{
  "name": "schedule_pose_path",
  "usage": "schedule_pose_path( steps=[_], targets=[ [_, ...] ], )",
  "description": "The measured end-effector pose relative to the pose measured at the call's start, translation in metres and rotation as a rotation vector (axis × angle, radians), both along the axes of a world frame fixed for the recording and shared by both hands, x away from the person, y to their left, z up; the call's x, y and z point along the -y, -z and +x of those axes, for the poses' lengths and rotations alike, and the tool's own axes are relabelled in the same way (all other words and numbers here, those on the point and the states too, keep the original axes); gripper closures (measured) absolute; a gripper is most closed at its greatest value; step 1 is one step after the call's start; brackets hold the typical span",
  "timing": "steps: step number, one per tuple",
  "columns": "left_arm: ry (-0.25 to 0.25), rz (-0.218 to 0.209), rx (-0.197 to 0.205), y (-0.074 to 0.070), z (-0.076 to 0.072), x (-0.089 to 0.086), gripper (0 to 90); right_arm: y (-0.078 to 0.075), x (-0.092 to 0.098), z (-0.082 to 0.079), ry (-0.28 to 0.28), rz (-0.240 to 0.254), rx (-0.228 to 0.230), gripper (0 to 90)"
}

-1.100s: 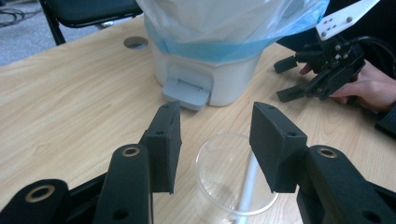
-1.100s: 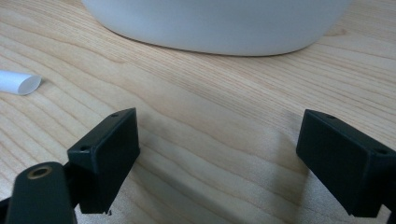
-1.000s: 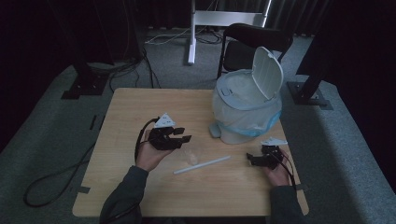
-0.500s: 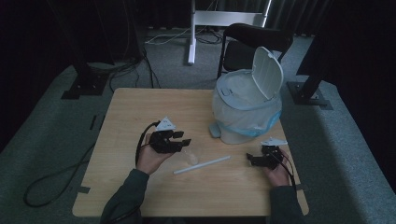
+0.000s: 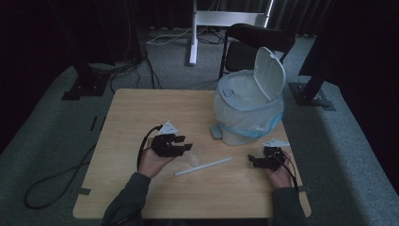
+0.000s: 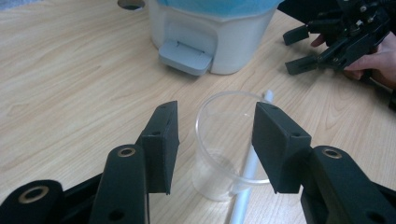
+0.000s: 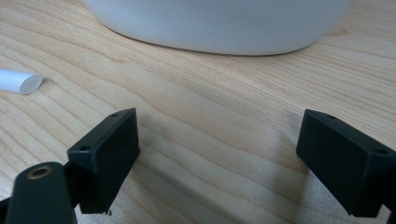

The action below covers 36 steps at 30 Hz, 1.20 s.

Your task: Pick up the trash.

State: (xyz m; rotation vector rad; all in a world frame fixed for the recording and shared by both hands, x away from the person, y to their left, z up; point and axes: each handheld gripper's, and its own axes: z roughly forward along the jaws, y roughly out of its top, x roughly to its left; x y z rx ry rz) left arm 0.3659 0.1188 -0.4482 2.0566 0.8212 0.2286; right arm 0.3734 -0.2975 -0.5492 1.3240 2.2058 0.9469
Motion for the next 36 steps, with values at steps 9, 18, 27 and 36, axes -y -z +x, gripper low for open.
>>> schedule_pose_path(
  steps=[9, 18, 27, 36],
  targets=[
    [-0.002, 0.014, -0.038, 0.011, 0.001, 0.001, 51.2, 0.0, 0.0, 0.0, 0.0, 0.0, 0.0, 12.1],
    [0.01, 0.014, -0.071, 0.017, 0.0, -0.001, 55.9, 0.0, 0.0, 0.0, 0.0, 0.0, 0.0, 12.2],
    [-0.001, 0.051, -0.077, 0.024, -0.004, -0.009, 73.0, 0.0, 0.0, 0.0, 0.0, 0.001, 0.0, 12.1],
    [-0.03, 0.091, -0.056, 0.031, -0.006, -0.009, 81.9, 0.0, 0.0, 0.0, 0.001, 0.001, -0.001, 12.1]
  ],
)
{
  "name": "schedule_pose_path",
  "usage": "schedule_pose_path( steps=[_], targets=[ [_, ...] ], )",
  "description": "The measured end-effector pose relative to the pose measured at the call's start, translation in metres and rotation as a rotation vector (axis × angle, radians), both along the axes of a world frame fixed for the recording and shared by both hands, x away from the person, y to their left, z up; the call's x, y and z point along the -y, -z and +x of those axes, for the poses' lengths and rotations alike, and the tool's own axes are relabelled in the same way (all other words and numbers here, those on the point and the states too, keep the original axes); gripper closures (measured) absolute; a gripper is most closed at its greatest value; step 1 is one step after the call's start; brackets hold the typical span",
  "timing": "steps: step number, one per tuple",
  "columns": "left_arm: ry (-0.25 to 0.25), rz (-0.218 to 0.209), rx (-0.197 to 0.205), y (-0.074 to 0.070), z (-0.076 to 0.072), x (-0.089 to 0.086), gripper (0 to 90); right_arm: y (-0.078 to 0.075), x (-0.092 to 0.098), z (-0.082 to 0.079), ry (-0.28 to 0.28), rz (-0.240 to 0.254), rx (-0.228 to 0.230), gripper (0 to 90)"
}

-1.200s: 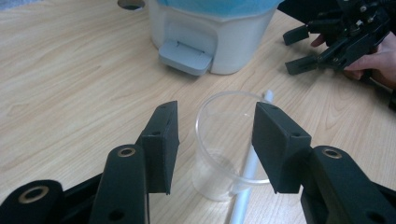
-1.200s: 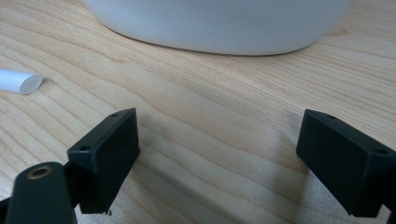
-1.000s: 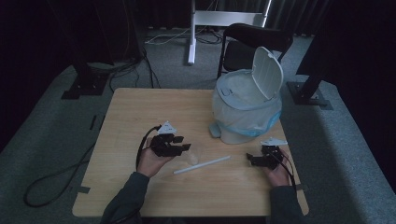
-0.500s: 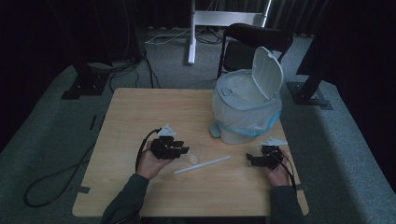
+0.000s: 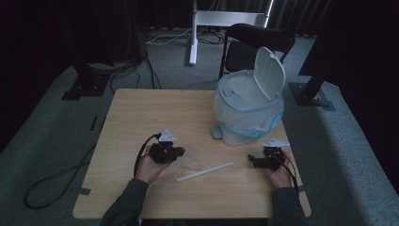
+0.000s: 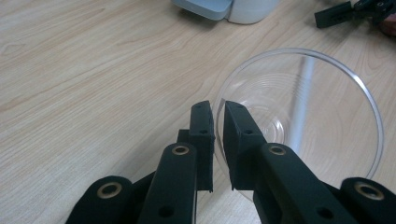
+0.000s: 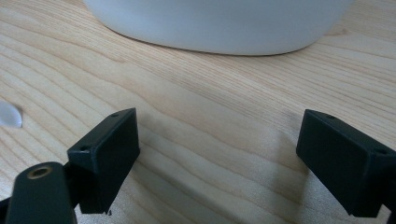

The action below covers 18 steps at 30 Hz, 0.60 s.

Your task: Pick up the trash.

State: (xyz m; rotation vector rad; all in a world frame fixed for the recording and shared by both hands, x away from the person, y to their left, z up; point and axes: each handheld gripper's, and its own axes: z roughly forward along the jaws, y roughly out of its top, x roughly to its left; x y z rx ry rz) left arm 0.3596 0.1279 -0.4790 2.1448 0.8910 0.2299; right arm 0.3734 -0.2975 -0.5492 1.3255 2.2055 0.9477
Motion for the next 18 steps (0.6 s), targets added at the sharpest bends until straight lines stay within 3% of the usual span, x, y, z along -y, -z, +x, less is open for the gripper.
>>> schedule_pose_path(
  steps=[6, 18],
  targets=[
    [-0.04, 0.017, 0.039, 0.0, -0.002, -0.002, 82.3, 0.0, 0.0, 0.0, 0.0, 0.0, 0.0, 12.1],
    [-0.054, 0.024, 0.031, 0.007, -0.01, -0.018, 80.8, 0.0, 0.0, 0.0, 0.0, -0.001, 0.0, 12.2]
  ],
)
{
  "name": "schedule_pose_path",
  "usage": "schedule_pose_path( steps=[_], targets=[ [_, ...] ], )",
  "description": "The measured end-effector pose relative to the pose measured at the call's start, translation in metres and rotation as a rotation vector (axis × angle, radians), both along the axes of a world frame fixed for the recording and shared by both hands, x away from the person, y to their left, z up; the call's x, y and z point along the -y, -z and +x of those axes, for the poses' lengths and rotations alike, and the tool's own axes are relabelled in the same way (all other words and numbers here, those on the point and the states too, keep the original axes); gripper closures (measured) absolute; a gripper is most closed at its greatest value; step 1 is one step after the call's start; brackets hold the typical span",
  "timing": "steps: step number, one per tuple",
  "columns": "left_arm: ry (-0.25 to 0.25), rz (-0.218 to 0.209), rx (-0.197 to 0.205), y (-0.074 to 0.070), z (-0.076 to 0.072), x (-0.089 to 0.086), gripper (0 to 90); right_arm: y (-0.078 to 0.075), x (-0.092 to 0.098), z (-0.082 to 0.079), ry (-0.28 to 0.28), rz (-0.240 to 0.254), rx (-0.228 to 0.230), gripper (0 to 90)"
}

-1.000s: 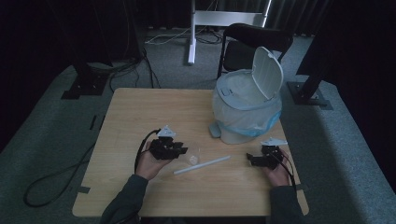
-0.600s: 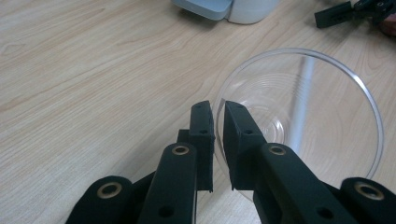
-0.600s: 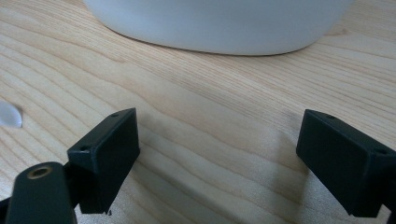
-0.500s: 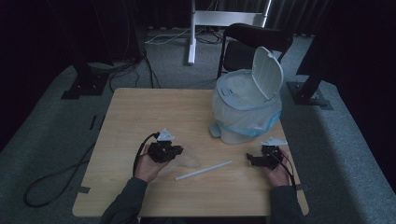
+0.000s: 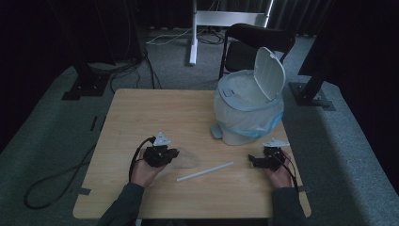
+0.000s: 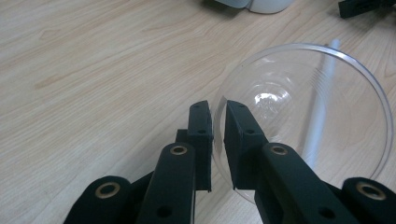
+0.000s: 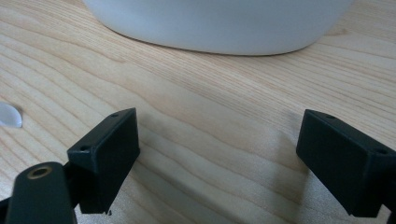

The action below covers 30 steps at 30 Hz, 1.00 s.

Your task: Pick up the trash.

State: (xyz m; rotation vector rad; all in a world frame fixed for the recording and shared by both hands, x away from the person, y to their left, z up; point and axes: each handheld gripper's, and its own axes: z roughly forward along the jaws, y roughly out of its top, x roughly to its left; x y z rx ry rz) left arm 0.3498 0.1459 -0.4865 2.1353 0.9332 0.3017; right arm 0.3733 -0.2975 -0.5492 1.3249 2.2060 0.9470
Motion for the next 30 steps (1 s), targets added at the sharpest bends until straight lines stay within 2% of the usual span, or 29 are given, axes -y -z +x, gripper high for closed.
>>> schedule_pose_path(
  steps=[4, 7, 11, 15, 20, 30],
  targets=[
    [-0.032, -0.037, 0.007, 0.0, 0.002, -0.006, 83.0, 0.0, 0.0, 0.0, 0.0, 0.0, 0.0, 12.2],
    [-0.052, -0.041, 0.022, -0.002, 0.002, -0.007, 85.6, 0.0, 0.0, 0.0, 0.001, 0.0, -0.001, 12.2],
    [-0.049, -0.007, 0.02, 0.0, 0.002, -0.005, 85.7, 0.0, 0.0, 0.0, 0.001, 0.0, 0.0, 12.2],
    [-0.052, -0.011, 0.008, 0.002, 0.004, -0.005, 85.6, 0.0, 0.0, 0.0, 0.001, 0.0, 0.0, 12.2],
    [-0.052, -0.052, 0.021, -0.005, 0.006, -0.006, 85.9, 0.0, 0.0, 0.0, 0.001, 0.0, -0.001, 12.1],
    [-0.052, -0.071, 0.061, -0.02, 0.01, -0.004, 85.8, 0.0, 0.0, 0.0, 0.001, 0.0, -0.001, 12.2]
  ],
)
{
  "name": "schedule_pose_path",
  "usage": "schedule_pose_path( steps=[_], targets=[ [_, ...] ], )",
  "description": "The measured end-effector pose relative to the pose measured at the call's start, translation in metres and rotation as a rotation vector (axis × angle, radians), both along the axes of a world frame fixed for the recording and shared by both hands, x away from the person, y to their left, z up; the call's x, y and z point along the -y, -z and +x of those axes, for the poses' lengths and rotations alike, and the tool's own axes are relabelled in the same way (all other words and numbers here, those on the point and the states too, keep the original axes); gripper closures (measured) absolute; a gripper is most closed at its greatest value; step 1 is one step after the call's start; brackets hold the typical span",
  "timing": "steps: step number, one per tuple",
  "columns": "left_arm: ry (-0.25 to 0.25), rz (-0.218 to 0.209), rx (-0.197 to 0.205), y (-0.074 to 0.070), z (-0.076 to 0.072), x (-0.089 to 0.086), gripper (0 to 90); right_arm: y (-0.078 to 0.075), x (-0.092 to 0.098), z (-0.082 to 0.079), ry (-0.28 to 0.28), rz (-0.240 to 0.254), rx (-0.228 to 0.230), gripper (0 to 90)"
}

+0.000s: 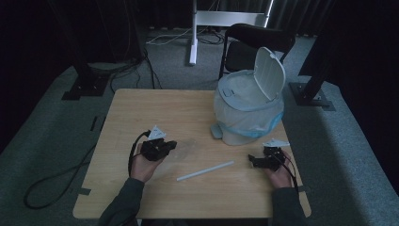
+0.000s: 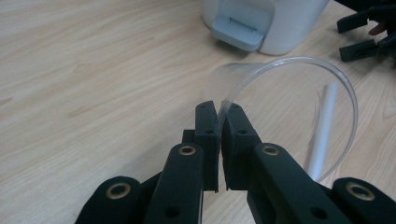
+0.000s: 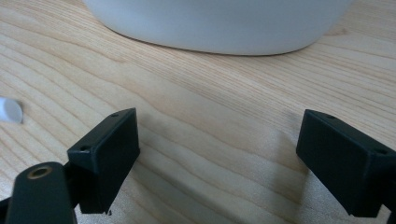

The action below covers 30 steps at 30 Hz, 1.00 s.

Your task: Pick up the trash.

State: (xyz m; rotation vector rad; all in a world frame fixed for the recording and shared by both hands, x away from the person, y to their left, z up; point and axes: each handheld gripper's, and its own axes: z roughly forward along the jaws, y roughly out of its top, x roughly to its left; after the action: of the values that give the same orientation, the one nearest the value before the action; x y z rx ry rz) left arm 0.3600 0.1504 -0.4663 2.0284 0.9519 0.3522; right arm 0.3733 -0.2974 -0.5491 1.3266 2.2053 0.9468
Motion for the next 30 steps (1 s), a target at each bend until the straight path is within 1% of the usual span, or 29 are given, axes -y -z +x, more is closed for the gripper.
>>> schedule_pose_path(
  steps=[6, 15, 19, 26, 30],
  targets=[
    [0.007, -0.008, 0.02, -0.007, 0.002, 0.003, 85.8, 0.0, 0.0, 0.0, 0.0, 0.0, 0.0, 12.1],
    [0.006, -0.021, 0.05, -0.02, 0.005, 0.004, 85.8, 0.0, 0.0, 0.0, 0.0, 0.0, 0.0, 12.2],
    [0.012, -0.016, 0.063, -0.026, 0.007, 0.006, 85.8, 0.0, 0.0, 0.0, 0.0, 0.0, 0.0, 12.2],
    [0.016, -0.022, 0.098, -0.04, 0.011, 0.01, 85.8, 0.0, 0.0, 0.0, 0.0, 0.001, 0.0, 12.1],
    [0.019, -0.032, 0.119, -0.048, 0.012, 0.012, 85.7, 0.0, 0.0, 0.0, 0.0, 0.001, 0.001, 12.2]
  ],
)
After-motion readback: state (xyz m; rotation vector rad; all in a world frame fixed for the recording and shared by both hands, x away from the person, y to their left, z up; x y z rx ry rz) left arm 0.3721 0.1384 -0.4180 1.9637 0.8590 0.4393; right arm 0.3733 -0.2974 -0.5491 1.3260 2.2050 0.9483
